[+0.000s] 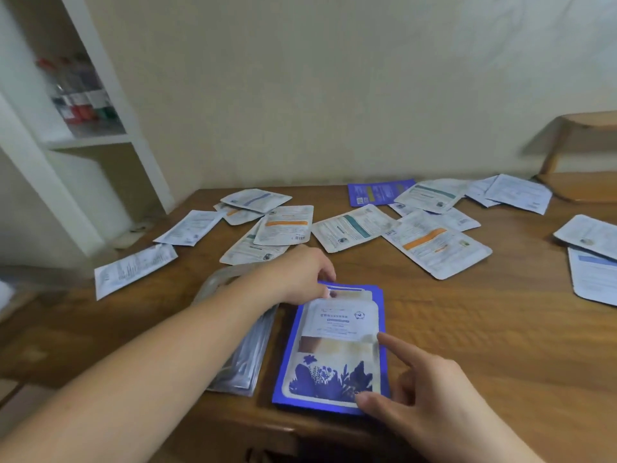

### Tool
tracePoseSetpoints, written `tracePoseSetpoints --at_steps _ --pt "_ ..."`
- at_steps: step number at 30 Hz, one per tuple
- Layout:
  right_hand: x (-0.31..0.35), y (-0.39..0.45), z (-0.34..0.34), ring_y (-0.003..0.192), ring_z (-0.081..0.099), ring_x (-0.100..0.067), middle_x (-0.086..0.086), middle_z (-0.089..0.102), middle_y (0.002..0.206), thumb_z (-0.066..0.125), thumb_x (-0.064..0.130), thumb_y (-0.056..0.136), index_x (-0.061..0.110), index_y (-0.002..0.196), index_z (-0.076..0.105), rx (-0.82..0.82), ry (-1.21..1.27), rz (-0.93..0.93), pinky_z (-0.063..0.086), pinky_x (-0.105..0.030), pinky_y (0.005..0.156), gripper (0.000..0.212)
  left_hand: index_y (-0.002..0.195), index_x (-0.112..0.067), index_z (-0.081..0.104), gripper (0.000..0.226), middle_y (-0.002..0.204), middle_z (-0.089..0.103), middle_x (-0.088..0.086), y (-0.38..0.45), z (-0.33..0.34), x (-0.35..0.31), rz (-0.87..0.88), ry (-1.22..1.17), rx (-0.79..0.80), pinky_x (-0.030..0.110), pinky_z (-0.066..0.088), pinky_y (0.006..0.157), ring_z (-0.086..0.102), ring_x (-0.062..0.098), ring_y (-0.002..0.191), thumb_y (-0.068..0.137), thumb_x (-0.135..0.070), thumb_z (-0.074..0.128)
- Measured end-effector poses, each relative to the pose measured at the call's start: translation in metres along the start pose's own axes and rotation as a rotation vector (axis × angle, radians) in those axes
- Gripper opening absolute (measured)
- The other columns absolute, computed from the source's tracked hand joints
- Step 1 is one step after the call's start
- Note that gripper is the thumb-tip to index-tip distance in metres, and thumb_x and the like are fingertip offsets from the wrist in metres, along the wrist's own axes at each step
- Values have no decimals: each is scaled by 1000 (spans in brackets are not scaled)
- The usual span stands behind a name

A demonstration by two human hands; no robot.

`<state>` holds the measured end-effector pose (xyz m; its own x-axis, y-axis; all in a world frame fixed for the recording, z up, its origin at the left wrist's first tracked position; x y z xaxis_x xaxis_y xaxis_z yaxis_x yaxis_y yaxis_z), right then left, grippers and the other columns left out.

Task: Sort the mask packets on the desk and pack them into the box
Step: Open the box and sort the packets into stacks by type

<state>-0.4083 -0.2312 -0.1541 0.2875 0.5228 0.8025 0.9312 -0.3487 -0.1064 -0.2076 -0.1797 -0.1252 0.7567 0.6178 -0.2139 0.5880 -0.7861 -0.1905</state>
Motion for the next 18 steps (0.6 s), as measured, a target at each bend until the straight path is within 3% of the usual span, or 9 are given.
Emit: tracePoseSetpoints --at_steps 2,3,5,7,10,14,18 --pt "7 -5 -4 68 58 2 22 62 70 59 76 64 51 133 43 -132 -257 -99 48 -13 67 75 124 -28 66 34 127 61 -6 -1 1 -1 27 20 -7 26 47 88 57 12 111 92 -36 65" --pt "12 -5 -5 73 57 0 25 59 76 52 82 63 51 126 51 -242 -427 -236 51 -17 68 70 124 -29 65 33 127 62 -7 -2 1 -3 44 24 -13 28 48 90 57 11 111 93 -38 63" --pt "23 -10 0 85 60 -12 19 61 97 50 79 72 43 110 65 -384 -555 -541 55 -28 65 55 124 -29 66 31 124 63 -7 -4 2 -7 79 42 -20 32 49 92 58 12 111 94 -38 60" --pt "22 -7 17 97 63 -20 5 65 110 51 72 80 38 101 69 -355 -633 -703 56 -32 65 44 126 -28 65 33 126 62 -6 -6 3 -9 81 61 -15 34 49 95 56 13 113 95 -37 60" --pt "17 0 30 97 65 -18 3 67 107 56 64 80 32 96 72 -280 -604 -738 56 -28 63 39 130 -27 63 37 131 60 -5 -5 4 -9 52 67 -6 35 48 98 55 13 117 94 -38 60" --pt "22 -1 34 89 68 -18 3 69 96 58 56 78 25 91 74 -299 -634 -802 55 -24 60 37 129 -27 63 37 131 59 -4 -3 7 -5 33 77 9 37 49 98 55 13 117 94 -39 60" --pt "18 2 40 84 68 -12 7 68 92 49 46 91 30 93 70 -295 -711 -844 55 -21 59 26 127 -27 63 35 128 59 -4 0 9 -1 21 101 60 34 49 96 57 12 111 95 -40 58"
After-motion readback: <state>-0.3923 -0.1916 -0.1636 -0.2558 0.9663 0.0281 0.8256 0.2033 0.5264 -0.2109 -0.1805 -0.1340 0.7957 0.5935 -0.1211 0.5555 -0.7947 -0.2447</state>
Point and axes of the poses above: each hand's wrist, its own y-axis towards the middle knuckle, its own z-axis out of the palm, x = y × z, the point moved 7 cm from there along y, towards the middle knuckle
